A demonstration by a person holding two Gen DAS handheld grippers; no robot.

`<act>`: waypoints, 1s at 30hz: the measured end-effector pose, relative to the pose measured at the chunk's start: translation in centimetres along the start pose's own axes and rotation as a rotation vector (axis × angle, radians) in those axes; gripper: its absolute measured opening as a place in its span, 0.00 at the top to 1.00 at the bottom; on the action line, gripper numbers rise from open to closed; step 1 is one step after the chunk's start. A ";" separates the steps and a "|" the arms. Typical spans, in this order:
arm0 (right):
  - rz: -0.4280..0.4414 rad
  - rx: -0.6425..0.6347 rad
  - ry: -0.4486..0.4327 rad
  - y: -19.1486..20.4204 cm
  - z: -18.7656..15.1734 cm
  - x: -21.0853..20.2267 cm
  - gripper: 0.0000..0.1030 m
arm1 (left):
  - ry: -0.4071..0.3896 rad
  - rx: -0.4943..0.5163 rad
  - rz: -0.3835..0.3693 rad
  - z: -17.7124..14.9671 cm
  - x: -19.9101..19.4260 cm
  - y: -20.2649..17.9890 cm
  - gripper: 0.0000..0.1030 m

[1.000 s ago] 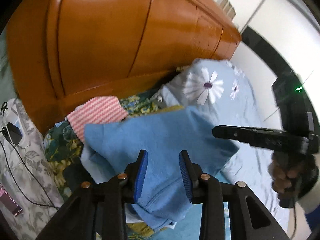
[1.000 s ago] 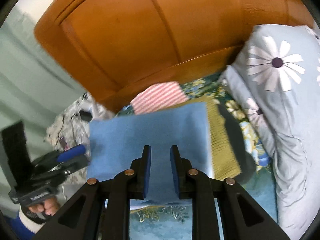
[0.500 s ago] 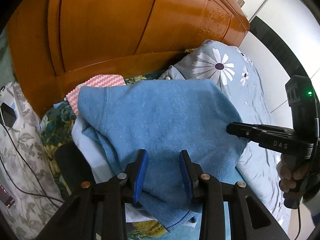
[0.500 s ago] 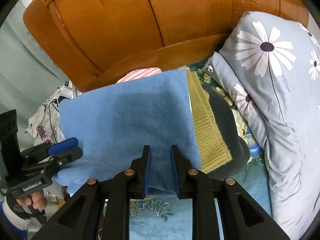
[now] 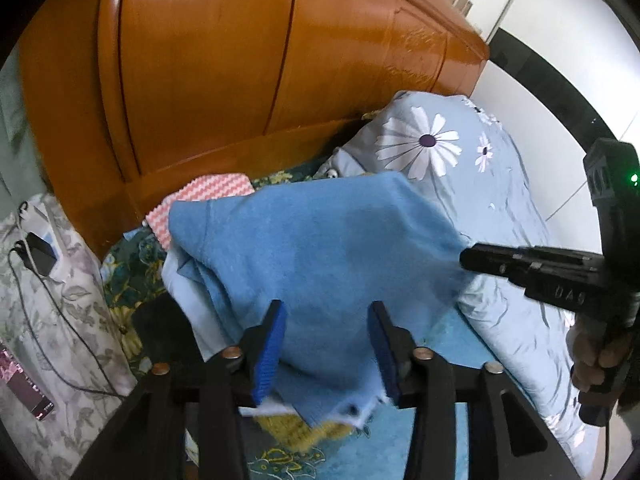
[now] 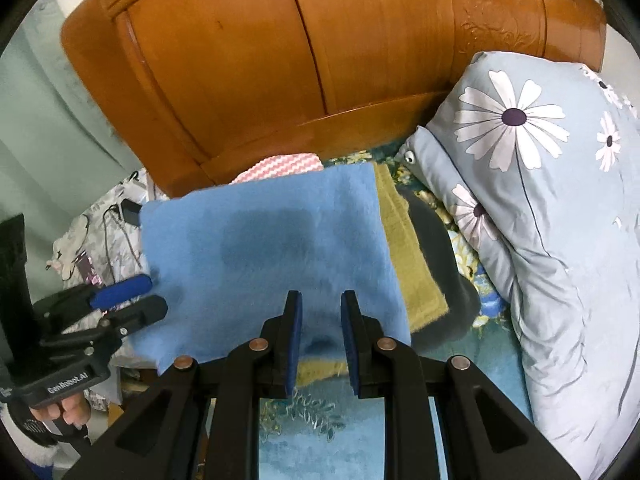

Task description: Fold clothes

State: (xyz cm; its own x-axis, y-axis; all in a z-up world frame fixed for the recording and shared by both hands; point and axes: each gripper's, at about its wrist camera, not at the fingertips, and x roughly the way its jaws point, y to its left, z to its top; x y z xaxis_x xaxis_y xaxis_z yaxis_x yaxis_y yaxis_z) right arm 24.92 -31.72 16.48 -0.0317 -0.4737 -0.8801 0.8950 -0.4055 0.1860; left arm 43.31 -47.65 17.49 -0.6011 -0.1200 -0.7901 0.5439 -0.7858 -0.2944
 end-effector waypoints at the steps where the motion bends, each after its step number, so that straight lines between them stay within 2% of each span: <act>1: -0.003 -0.001 0.006 0.2 -0.7 -0.3 0.81 | -0.006 0.004 0.006 -0.6 -0.6 -0.4 0.46; 3: -0.007 -0.001 0.016 0.6 -2.2 -0.7 0.77 | -0.006 0.004 0.008 -1.6 -1.3 -1.1 0.43; 4: -0.009 0.000 0.022 0.9 -2.9 -0.9 0.68 | 0.000 0.001 0.005 -2.2 -1.5 -1.3 0.40; 6: -0.014 0.000 0.038 1.1 -4.3 -0.9 0.60 | 0.015 -0.002 0.010 -3.3 -1.8 -1.6 0.37; 9: -0.026 -0.003 0.075 1.3 -6.2 -0.4 0.59 | 0.036 -0.002 0.030 -4.8 -1.6 -1.9 0.33; 12: -0.047 -0.009 0.097 1.4 -7.7 0.0 0.51 | 0.055 -0.017 0.034 -6.1 -1.3 -2.0 0.26; 17: -0.062 0.017 0.122 1.0 -9.2 0.5 0.47 | 0.049 -0.034 0.034 -7.2 -0.8 -2.3 0.13; 19: -0.068 0.024 0.121 0.7 -9.6 0.4 0.46 | 0.041 -0.038 0.028 -7.5 -0.7 -2.4 0.02; 20: -0.072 0.025 0.119 0.6 -9.8 0.4 0.45 | 0.036 -0.040 0.023 -7.6 -0.6 -2.4 0.00; 24: -0.081 0.027 0.111 0.5 -10.3 0.1 0.42 | 0.031 -0.040 0.029 -7.8 -0.2 -2.5 0.00; 27: -0.088 0.019 0.108 0.5 -10.3 0.3 0.31 | 0.036 -0.040 0.035 -7.8 0.4 -2.5 0.00; 30: -0.093 0.007 0.106 0.4 -10.3 0.8 0.31 | 0.044 -0.046 0.039 -8.0 0.8 -2.4 0.00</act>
State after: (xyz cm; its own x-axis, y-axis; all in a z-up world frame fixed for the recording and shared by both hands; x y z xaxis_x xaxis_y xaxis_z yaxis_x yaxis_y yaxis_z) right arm 29.88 -24.20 11.39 -0.0670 -0.3483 -0.9350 0.8872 -0.4496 0.1039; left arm 46.20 -41.00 13.29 -0.5533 -0.1222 -0.8240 0.5935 -0.7520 -0.2869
